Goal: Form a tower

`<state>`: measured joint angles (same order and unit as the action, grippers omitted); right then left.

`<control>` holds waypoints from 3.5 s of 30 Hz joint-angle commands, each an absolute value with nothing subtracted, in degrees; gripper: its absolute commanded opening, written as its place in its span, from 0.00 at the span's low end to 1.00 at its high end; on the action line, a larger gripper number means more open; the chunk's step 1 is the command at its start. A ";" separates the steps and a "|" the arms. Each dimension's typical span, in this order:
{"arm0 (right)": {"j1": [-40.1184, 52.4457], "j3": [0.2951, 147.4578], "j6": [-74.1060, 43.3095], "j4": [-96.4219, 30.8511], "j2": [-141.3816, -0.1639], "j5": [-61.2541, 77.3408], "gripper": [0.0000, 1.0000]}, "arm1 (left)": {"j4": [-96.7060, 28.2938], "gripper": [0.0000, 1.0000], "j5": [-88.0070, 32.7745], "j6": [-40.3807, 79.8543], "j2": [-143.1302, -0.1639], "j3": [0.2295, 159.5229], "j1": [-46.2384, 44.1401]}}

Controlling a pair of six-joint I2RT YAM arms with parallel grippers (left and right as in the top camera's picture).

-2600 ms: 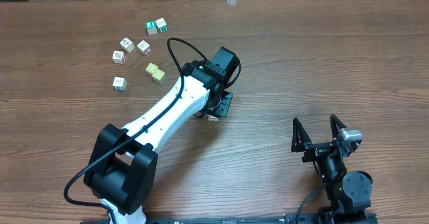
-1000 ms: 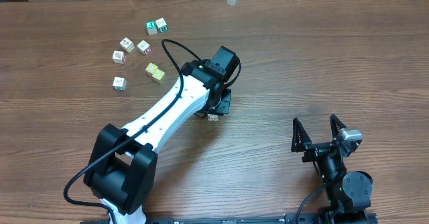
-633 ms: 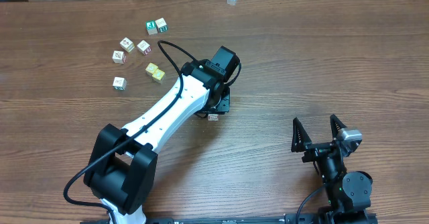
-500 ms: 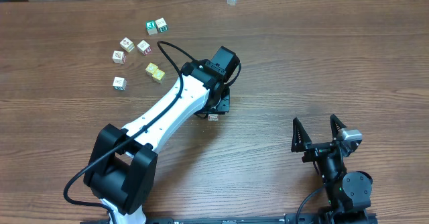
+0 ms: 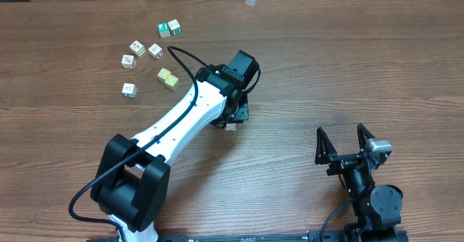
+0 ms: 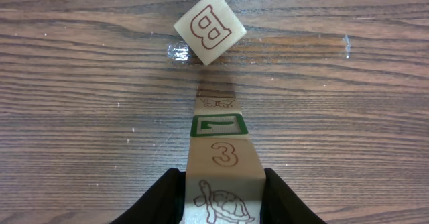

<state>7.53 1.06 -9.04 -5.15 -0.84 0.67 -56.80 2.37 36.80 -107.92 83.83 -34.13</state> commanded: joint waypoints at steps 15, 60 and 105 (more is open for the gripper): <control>7.38 0.47 -9.32 -4.84 -0.16 0.69 1.00 | -57.17 0.44 1.41 42.04 -108.31 85.41 -34.15; 7.38 0.47 -9.32 -4.84 -0.16 0.69 1.00 | -57.65 0.57 0.43 43.68 -108.31 85.41 -34.15; 7.38 0.47 -9.32 -4.84 -0.16 0.69 1.00 | -55.02 0.44 4.47 37.01 -113.12 84.27 -34.11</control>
<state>7.53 1.06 -9.02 -5.15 -0.84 0.69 -55.22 3.27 37.50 -112.66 83.94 -34.13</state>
